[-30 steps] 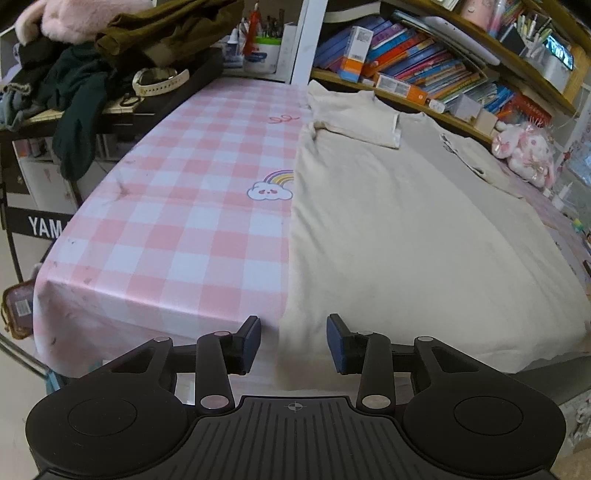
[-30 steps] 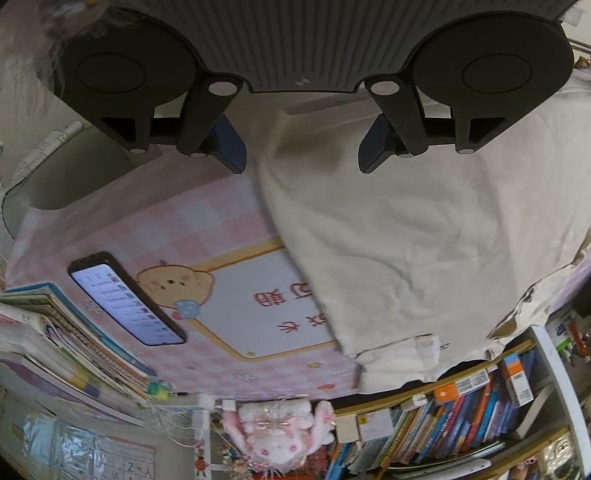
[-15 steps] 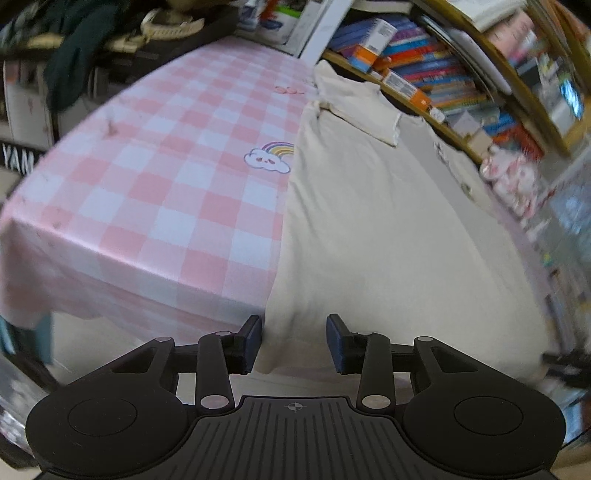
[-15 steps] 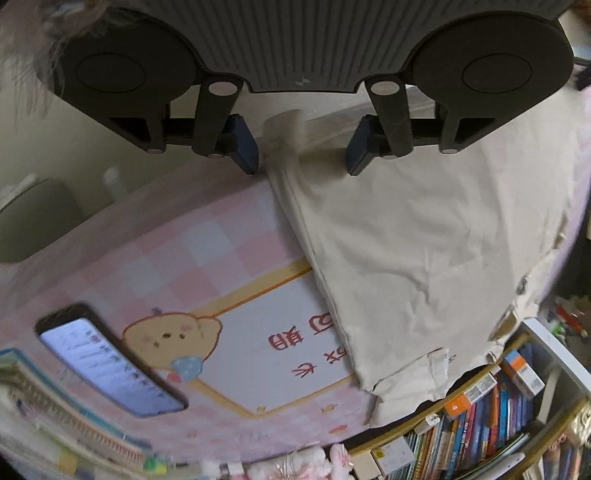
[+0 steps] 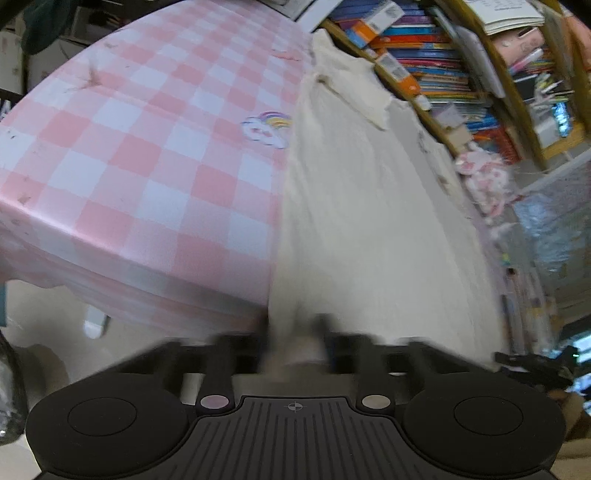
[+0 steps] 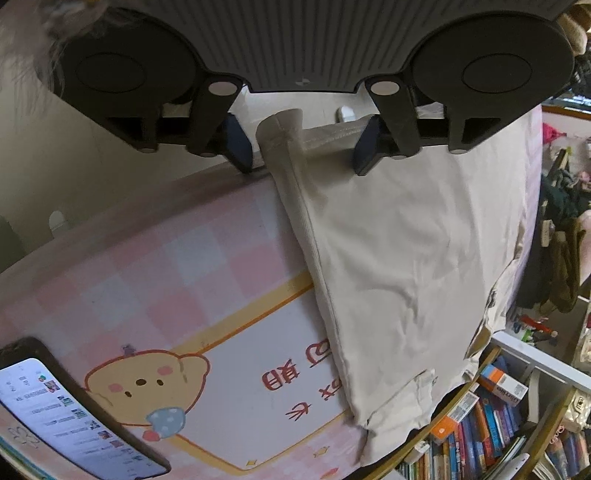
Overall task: Fold clothes
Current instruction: 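Grasp the T-shirt hem with both grippers, then lift the hem with both grippers and fold it toward the collar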
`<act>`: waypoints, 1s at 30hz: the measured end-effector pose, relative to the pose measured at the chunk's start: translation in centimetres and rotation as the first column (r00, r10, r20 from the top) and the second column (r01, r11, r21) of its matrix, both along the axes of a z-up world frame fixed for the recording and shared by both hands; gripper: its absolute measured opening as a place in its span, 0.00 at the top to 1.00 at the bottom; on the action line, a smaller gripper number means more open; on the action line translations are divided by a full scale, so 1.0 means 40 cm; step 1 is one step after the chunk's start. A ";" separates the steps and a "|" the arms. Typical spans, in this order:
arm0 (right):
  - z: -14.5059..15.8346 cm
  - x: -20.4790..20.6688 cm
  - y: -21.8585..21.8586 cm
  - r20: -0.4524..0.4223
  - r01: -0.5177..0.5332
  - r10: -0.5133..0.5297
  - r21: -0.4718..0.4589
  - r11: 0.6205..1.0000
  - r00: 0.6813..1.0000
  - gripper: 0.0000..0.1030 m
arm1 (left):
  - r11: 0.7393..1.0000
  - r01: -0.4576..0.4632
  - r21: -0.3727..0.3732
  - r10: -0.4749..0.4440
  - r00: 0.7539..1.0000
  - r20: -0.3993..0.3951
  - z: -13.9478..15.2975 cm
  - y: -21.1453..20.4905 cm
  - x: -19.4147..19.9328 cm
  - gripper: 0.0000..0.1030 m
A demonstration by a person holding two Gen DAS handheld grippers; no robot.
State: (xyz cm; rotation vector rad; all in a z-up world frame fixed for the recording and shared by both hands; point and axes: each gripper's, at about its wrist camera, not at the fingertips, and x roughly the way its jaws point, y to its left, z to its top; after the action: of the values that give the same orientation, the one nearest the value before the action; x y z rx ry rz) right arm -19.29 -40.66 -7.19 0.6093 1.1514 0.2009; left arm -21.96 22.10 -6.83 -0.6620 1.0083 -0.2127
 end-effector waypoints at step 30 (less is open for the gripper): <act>0.059 -0.054 0.018 0.013 -0.025 0.025 -0.025 0.999 1.000 0.95 | 0.999 0.034 -0.001 -0.034 0.999 -0.023 0.025 0.010 -0.045 0.98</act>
State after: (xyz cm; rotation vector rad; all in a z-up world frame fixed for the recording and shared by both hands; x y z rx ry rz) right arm -21.47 -39.95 -4.85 0.5714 1.1480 0.2118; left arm -23.74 22.51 -5.83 -0.6499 1.0425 -0.2356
